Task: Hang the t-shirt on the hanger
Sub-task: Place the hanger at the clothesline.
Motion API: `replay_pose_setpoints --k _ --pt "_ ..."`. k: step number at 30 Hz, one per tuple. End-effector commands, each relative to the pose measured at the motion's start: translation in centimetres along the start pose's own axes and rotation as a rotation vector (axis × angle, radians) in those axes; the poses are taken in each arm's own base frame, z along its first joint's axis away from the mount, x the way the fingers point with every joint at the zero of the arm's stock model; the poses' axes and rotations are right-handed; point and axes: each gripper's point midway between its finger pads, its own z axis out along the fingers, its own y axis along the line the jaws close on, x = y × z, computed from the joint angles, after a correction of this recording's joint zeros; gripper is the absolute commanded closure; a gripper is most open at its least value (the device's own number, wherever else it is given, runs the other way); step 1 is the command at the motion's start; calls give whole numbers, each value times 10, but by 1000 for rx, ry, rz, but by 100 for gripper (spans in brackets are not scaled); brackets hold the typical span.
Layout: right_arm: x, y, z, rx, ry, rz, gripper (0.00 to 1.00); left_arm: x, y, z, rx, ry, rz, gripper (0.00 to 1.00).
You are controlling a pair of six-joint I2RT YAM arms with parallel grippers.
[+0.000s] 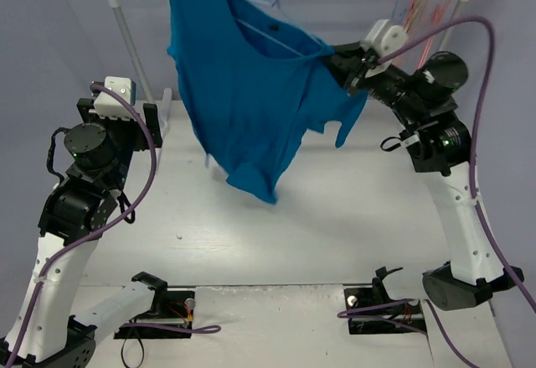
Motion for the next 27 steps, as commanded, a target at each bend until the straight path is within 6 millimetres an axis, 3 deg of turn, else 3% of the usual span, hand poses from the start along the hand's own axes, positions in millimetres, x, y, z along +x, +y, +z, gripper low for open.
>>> replay_pose_setpoints --k 1,3,5,12,16,19,25,27 --pt "-120 -38 -18 153 -342 -128 100 -16 13 -2 -68 -23 -46 28" --pt "-125 -41 -19 171 -366 -85 100 -15 13 -2 -70 -18 -74 28" --pt "-118 -40 -17 167 -340 -62 100 -14 14 -3 -81 -10 -88 28" --pt "-60 -4 -11 36 -177 123 100 1 16 -4 -108 43 -106 28" --pt "-34 4 -13 50 -115 238 100 15 9 -2 -86 92 -119 28" --pt "-16 -4 -15 143 -70 311 100 25 2 0 -67 129 -137 28" --pt "-9 -40 -26 375 -54 329 100 41 -9 4 -39 204 -171 28" --pt "8 -53 -24 446 9 351 100 47 -14 5 -27 237 -172 28"
